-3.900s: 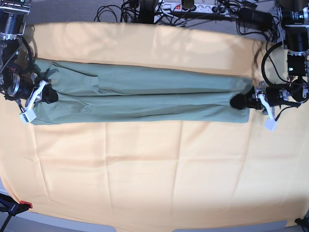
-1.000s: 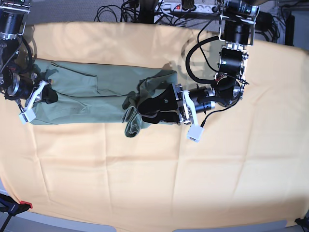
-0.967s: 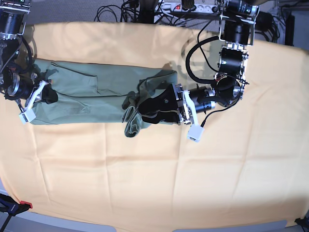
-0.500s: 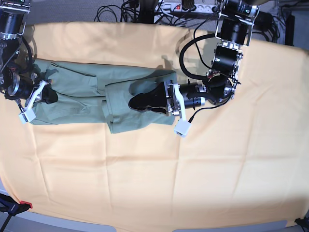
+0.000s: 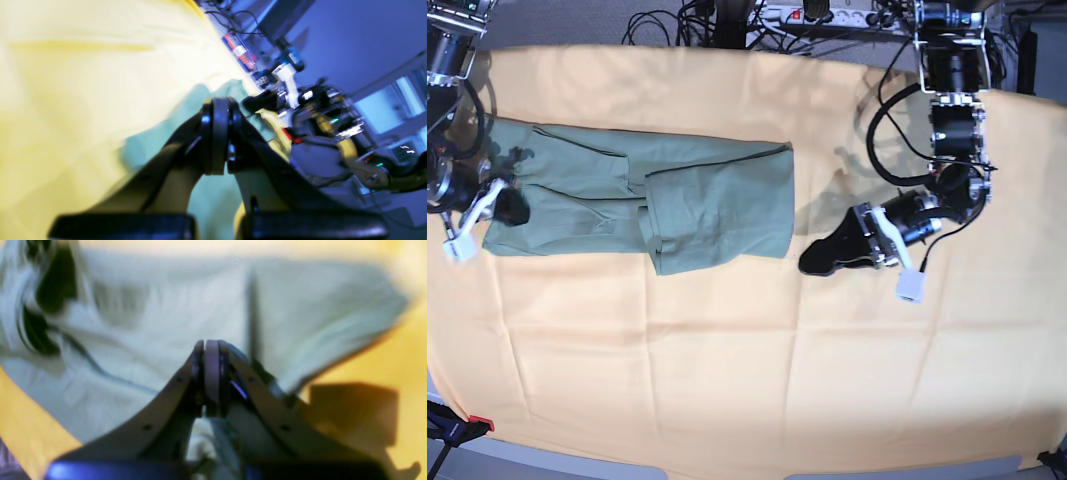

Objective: Fold the T-shirt properly

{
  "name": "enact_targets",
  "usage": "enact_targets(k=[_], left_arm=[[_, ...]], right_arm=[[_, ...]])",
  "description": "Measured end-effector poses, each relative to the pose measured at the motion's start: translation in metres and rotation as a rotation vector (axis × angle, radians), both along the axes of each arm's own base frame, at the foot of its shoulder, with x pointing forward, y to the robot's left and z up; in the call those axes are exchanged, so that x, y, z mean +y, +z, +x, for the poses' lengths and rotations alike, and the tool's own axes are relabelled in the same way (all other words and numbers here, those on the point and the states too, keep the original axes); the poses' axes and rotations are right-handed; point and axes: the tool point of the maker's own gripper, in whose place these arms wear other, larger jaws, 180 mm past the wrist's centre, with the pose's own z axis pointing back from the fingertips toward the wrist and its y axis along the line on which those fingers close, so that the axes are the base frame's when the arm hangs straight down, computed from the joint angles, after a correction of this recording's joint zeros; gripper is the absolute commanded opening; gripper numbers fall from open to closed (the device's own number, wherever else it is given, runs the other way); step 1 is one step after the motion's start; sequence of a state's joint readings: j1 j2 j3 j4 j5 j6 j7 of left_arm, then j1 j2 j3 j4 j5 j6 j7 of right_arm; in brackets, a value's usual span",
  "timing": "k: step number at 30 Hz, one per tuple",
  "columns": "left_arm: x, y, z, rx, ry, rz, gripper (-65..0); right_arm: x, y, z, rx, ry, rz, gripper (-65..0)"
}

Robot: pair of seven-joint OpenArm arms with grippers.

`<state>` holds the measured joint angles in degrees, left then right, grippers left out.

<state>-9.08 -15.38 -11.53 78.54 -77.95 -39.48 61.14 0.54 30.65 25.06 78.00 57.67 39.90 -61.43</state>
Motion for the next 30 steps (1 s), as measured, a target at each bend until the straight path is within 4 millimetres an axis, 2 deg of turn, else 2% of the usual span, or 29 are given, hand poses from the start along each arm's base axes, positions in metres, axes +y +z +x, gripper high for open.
enact_targets(k=[2,4,7,11,15,20,24,30], left_arm=[[0.02,0.0,0.002,-0.006,0.017,0.052,-65.0],[0.041,0.001,0.004,-0.012,0.039,0.101,-65.0],[0.069,0.003,0.005,-0.016,0.06,0.18,-65.0],[0.092,0.006,0.005,-0.018,0.071,0.254,-65.0],[0.105,0.008,0.004,-0.017,0.075,0.295,-65.0],[0.11,0.009,0.004,-0.018,0.078,0.311,-65.0],[0.11,0.009,0.004,-0.018,0.078,0.311,-65.0],[0.11,0.009,0.004,-0.019,0.078,0.307,-65.0]], right_arm=[[-0.017,0.018,0.009,-0.057,-0.057,0.001,-37.1],[-0.037,0.032,0.012,-0.105,-0.119,0.004,-28.2],[-0.061,0.037,0.0,-0.101,-0.191,-0.004,-27.1],[-0.079,0.021,-0.03,-0.023,-0.303,0.036,-27.1],[-0.078,0.007,-0.057,0.042,-0.314,0.082,-24.8],[-0.064,-0.007,-0.074,0.082,-0.303,0.139,-22.7],[-0.048,-0.018,-0.075,0.085,-0.308,0.191,-22.7],[-0.037,-0.02,-0.067,0.031,-0.315,0.323,-22.7]])
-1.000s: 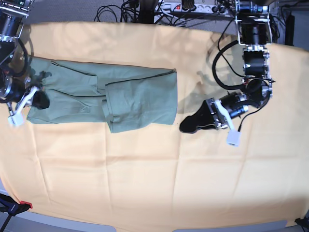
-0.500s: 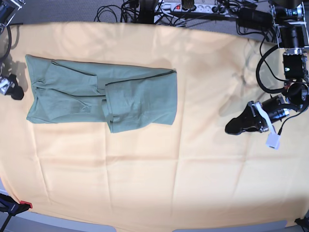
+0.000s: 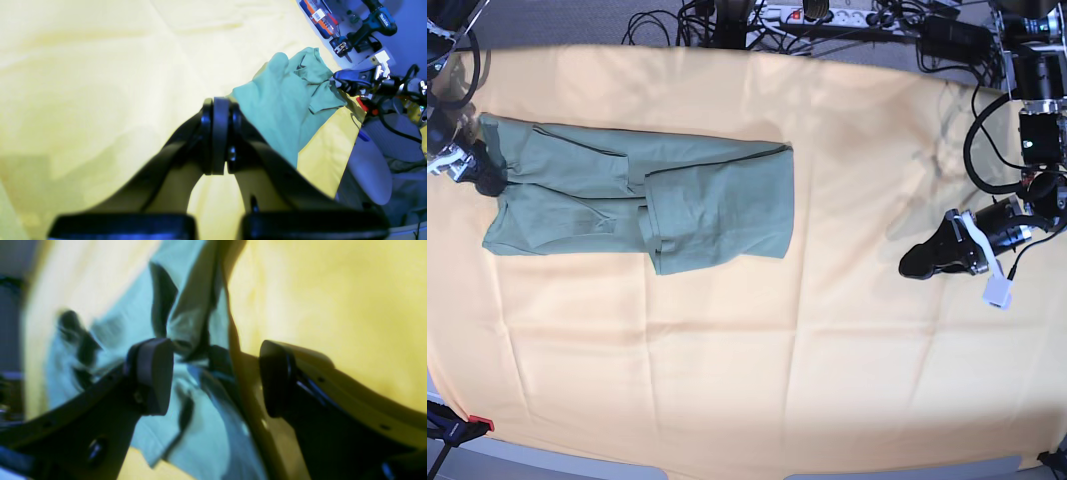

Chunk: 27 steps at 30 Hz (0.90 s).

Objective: Fold the T-shirt properly

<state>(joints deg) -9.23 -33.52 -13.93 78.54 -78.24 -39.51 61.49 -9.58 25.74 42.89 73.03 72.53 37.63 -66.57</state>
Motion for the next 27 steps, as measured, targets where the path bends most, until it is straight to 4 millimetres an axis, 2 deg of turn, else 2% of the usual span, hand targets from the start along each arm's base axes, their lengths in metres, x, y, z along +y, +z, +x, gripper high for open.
enact_targets(k=[6,8,13,18,27], left_arm=[[0.0,0.0,0.0,0.001,0.0,0.001,-65.0],[0.0,0.0,0.0,0.001,0.0,0.0,-65.0],[0.0,0.0,0.0,0.001,0.0,0.001,-65.0],[0.0,0.0,0.0,0.001,0.0,0.0,-65.0],[0.0,0.001,0.0,-0.001,-0.001,-0.006,-65.0]], right_arm=[[0.011,-0.012,-0.013,-0.01,-0.009,0.203,-22.8],[0.013,-0.018,-0.021,0.02,0.017,0.226,-22.8],[0.02,-0.024,-0.023,0.049,0.048,0.238,-22.8],[0.033,-0.026,-0.016,0.063,0.102,0.24,-22.8],[0.052,-0.018,0.01,0.049,0.182,0.245,-23.4]])
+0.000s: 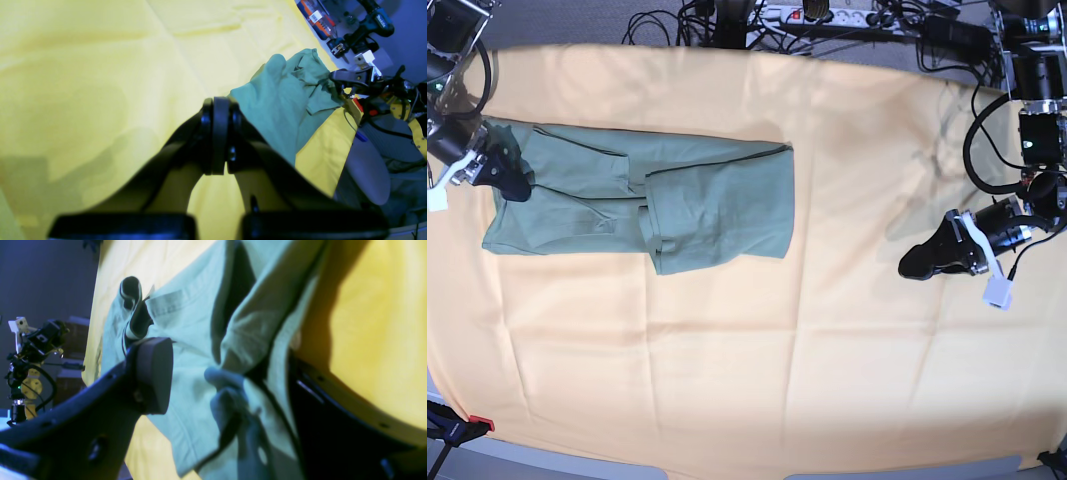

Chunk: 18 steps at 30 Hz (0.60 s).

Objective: Fold the T-shirt properly

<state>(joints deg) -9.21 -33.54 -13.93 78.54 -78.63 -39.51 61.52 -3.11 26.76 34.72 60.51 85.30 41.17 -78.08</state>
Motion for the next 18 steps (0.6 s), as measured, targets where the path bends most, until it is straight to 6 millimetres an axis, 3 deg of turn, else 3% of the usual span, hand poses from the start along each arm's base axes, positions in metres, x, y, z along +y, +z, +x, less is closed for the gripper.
enact_targets(k=[2,6,7,18], left_arm=[[0.0,0.0,0.0,0.0,0.0,-0.001,-65.0],[0.0,0.0,0.0,0.0,0.0,-0.001,-65.0],[0.0,0.0,0.0,0.0,0.0,-0.001,-65.0],[0.0,0.0,0.0,0.0,0.0,-0.001,-65.0]], right_arm=[[0.002,0.001,0.005,-0.002,0.006,-0.001,-29.0],[0.002,0.001,0.004,0.0,0.008,-0.003,-62.1],[0.002,0.001,0.004,0.001,0.008,-0.003,-65.0],[-0.003,0.01,0.001,0.015,0.074,-0.099,-65.0]])
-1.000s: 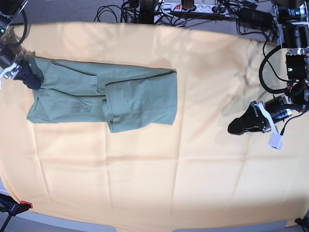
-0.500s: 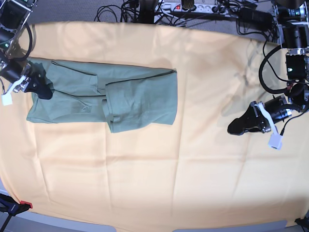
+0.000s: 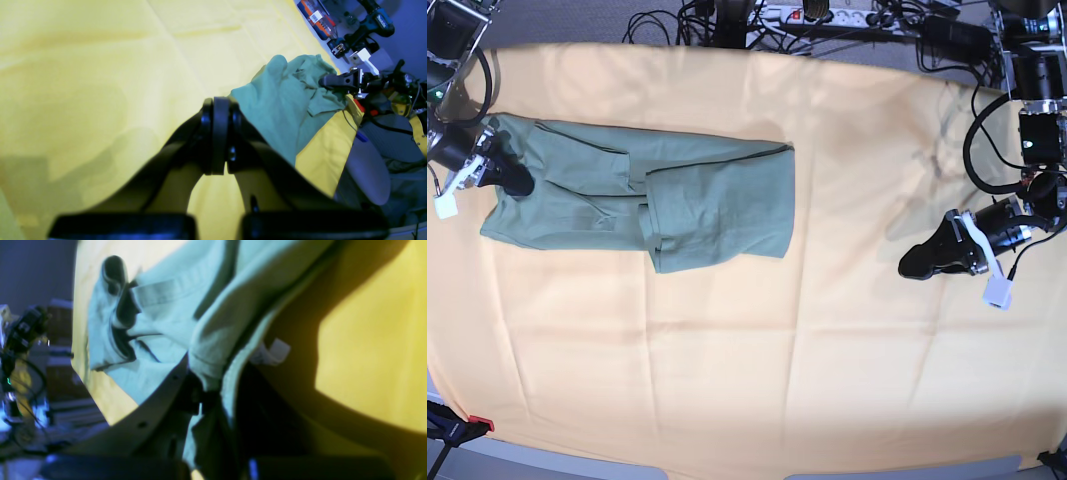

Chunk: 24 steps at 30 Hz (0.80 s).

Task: Fold the T-shirt properly
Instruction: 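Lift the held strip end with the right gripper and fold it over the shirt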

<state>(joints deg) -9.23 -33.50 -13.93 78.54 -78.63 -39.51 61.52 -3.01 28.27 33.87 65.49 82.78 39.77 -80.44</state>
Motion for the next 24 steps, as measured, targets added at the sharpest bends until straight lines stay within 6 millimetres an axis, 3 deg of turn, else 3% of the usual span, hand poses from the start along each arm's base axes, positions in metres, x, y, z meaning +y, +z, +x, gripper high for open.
enact_targets(k=[10,19,24], left_arm=[[0.0,0.0,0.0,0.001,0.0,0.0,-65.0],[0.0,0.0,0.0,0.0,0.0,0.0,-65.0],[0.0,0.0,0.0,0.0,0.0,0.0,-65.0]], right_arm=[[-0.029,0.033,0.015,-0.058,0.102,-0.464,-65.0],[-0.051,0.067,0.024,-0.079,0.083,-0.792,-65.0],[-0.029,0.103,0.029,-0.209,0.101,-0.843,-65.0]])
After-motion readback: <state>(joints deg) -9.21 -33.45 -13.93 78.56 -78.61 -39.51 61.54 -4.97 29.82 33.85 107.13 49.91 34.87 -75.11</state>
